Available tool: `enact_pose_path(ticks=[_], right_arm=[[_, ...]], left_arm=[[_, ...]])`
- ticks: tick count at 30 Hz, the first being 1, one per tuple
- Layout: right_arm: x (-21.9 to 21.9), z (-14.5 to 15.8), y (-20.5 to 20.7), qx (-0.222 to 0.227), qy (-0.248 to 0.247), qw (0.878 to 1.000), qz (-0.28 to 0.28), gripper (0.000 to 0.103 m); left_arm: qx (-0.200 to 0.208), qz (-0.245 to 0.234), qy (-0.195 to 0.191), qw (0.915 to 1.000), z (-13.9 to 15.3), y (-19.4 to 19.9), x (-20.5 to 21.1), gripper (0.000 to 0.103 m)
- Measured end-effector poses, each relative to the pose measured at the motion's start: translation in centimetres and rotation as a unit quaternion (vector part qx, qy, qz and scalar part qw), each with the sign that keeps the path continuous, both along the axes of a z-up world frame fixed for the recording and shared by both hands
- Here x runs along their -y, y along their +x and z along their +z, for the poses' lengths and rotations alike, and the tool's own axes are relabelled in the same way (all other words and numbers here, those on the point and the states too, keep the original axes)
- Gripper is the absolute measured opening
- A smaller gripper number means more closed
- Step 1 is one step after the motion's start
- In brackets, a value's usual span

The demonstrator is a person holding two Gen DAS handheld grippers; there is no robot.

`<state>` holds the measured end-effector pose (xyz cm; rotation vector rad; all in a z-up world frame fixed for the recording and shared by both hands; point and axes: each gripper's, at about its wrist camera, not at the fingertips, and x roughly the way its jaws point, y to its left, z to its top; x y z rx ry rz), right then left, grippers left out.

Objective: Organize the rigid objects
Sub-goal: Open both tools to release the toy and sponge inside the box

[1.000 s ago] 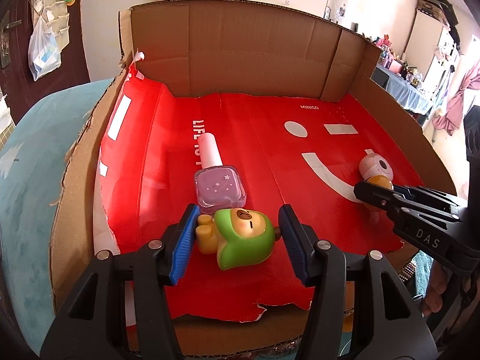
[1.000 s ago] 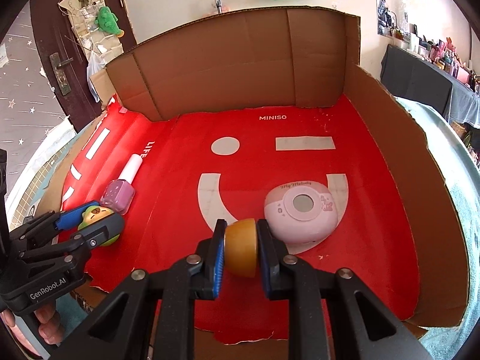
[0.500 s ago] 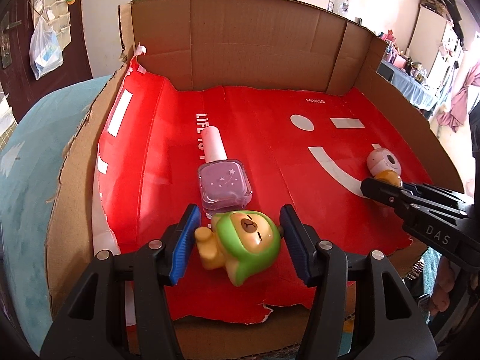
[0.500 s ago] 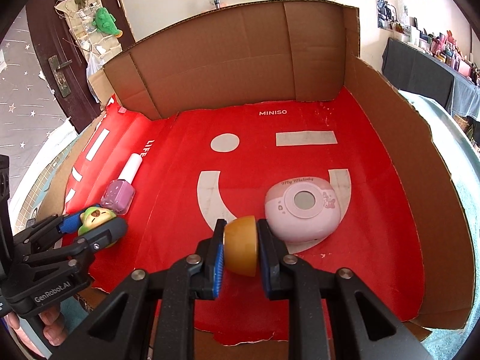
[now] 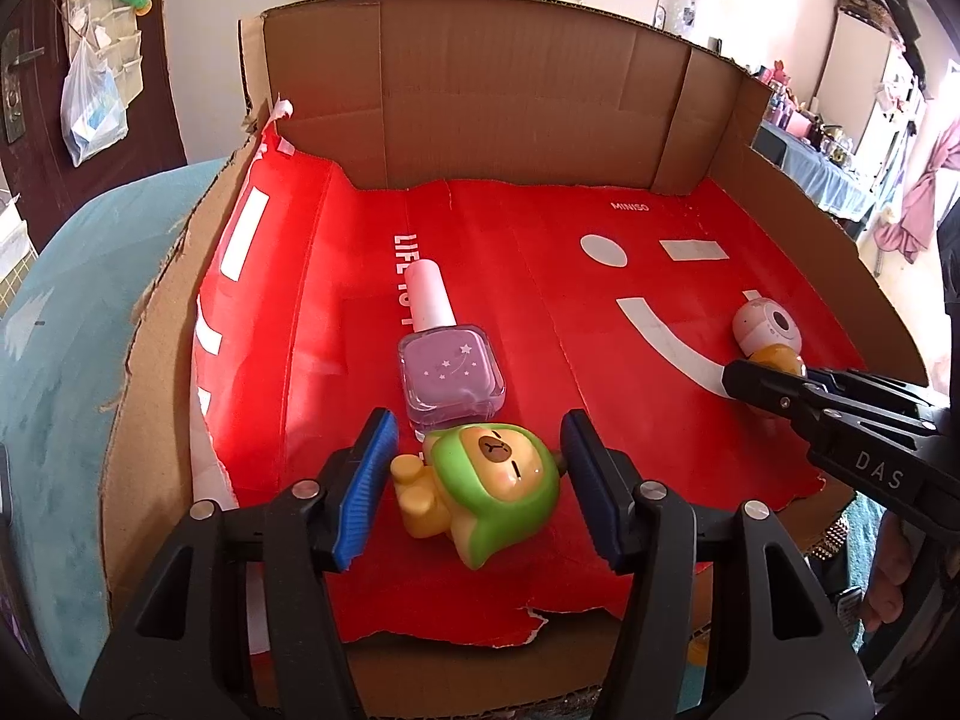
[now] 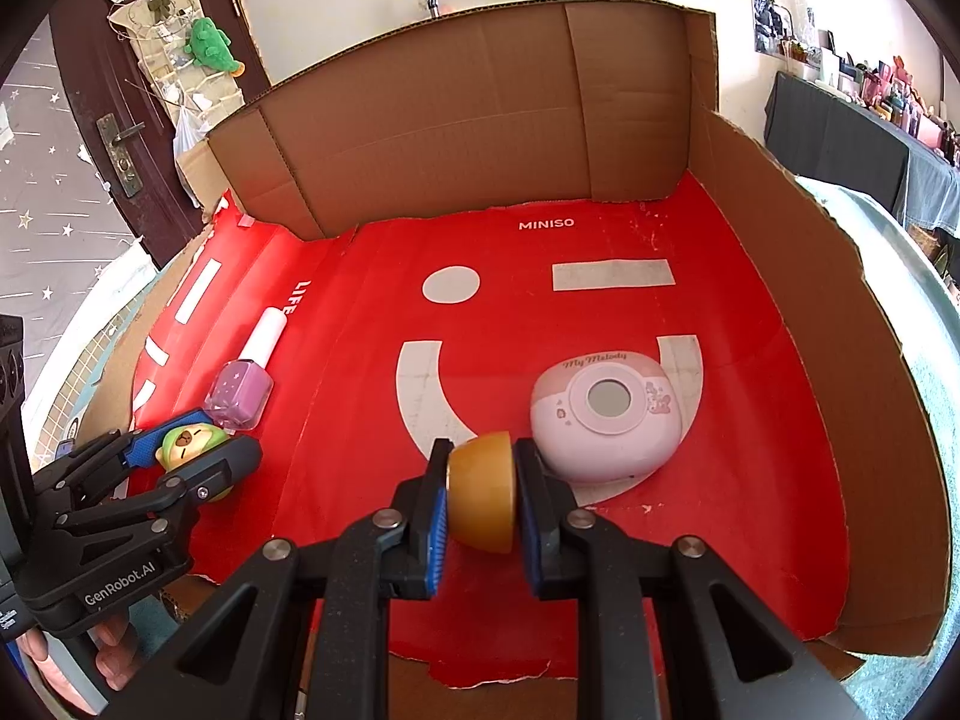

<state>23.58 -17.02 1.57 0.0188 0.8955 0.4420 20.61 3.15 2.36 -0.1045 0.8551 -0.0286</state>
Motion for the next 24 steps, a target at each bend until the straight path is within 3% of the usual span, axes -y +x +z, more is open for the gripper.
enact_pose_path(ticks=[6,12,20,24], right_arm=[[0.0,0.2,-0.3,0.004,0.001,1.0,0.001,0.025],[0.0,0.8,-0.9,0.014,0.005,1.0,0.003,0.04],[0.5,1.6,-1.8,0.024,0.017,1.0,0.0,0.05],[0.7,2.2,-2.6,0.031,0.025,0.999,0.003,0.055]], left_arm=[[0.017,0.0,-0.003,0.9998,0.7,-0.5,-0.2,0.074],[0.021,-0.002,-0.001,0.9998,1.0,-0.8,-0.1,0.075],[0.027,-0.002,0.015,0.9995,1.6,-1.7,0.2,0.076],[0.034,-0.007,0.018,0.9992,2.0,-2.3,0.5,0.083]])
